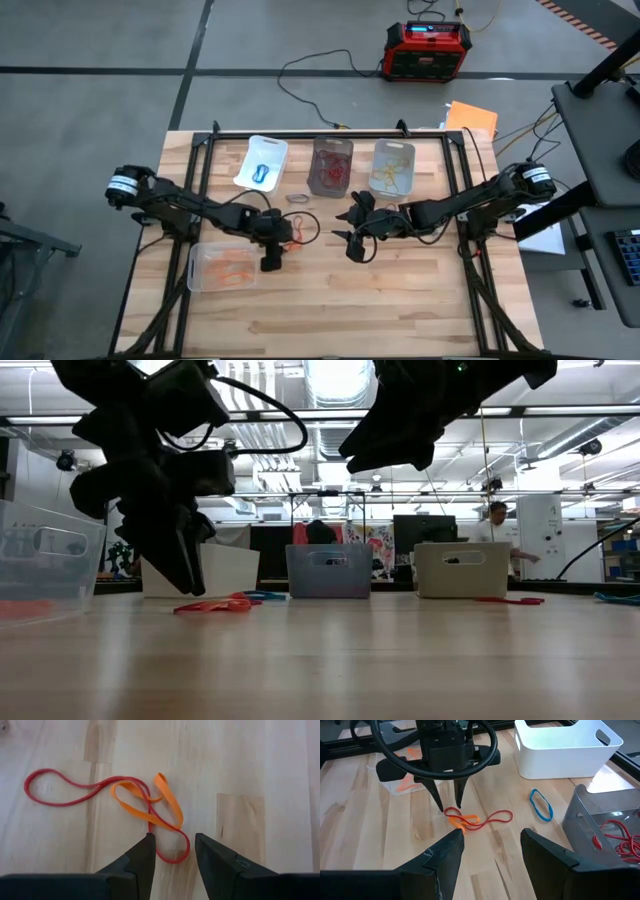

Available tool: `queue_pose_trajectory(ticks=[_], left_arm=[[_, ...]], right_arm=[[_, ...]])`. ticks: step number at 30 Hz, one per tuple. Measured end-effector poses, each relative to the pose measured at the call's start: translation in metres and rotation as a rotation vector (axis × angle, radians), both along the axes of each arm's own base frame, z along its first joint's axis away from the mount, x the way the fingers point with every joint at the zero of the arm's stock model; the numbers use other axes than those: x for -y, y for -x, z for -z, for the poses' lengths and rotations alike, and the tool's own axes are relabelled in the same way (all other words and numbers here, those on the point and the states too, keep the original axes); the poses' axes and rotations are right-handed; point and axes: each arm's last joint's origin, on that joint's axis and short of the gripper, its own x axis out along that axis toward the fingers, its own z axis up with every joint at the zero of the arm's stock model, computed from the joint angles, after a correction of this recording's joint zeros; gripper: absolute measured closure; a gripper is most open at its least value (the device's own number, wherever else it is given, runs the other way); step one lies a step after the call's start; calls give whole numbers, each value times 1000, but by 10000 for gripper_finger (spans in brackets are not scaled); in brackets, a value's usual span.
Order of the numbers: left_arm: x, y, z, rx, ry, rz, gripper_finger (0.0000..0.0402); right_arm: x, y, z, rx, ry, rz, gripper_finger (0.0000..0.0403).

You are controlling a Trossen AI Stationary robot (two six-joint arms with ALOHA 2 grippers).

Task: Sort rubber bands into baskets
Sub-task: Put the red rubber band into the black bin

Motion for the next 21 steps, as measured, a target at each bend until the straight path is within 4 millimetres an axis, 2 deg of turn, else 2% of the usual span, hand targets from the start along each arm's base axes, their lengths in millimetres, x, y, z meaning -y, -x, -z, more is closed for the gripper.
queue_pose_trajectory(ticks=[13, 21], left_arm=[[1, -1, 3, 35, -5, -19, 279], [5, -8, 22, -52, -39, -23, 279]], right_arm=[[0, 0, 0, 2, -8, 4, 211], [0, 0, 0, 4, -9, 5, 211]])
